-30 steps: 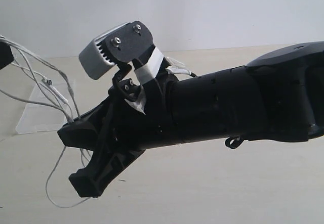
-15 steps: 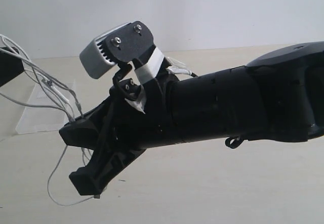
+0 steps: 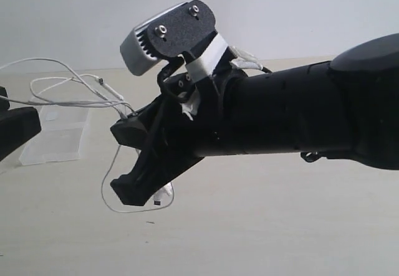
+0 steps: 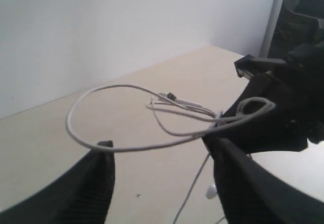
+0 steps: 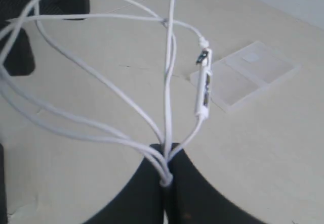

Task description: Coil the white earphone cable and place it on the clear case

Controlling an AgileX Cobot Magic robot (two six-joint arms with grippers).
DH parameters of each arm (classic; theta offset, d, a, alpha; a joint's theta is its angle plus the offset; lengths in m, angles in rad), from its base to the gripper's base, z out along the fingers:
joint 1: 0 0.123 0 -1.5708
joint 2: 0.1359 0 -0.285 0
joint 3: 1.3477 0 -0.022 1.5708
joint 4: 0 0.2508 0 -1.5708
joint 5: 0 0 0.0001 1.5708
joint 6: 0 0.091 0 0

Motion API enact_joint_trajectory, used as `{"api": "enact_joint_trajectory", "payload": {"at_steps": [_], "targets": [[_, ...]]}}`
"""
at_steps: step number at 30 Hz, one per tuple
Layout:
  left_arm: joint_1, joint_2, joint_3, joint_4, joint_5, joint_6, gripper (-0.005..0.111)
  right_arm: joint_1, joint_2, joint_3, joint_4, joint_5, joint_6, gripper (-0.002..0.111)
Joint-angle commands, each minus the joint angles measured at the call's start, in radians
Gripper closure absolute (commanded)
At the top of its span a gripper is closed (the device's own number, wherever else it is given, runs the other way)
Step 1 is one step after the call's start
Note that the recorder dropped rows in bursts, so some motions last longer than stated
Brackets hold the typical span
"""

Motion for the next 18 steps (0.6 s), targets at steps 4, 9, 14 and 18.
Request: {"api": "enact_joint_trajectory", "payload": {"at_steps": [4, 9, 14, 18], "targets": [[-0.004, -0.002, 0.005, -0.009, -0.078, -0.017, 0.050, -0.004, -0.009, 0.005, -0.080, -0.105, 0.029, 0.108], [-0.004, -0.002, 0.022, -0.009, -0.025, -0.003, 0.059, -0.004, -0.009, 0.005, -0.098, -0.131, 0.041, 0.108], [-0.004, -0.002, 0.045, -0.009, 0.202, -0.015, 0.072, -0.004, -0.009, 0.005, -0.098, -0.196, 0.046, 0.108], [-0.004, -0.002, 0.049, -0.009, 0.291, -0.019, 0.089, -0.004, -0.009, 0.005, -0.092, -0.248, 0.064, 0.108]]}}
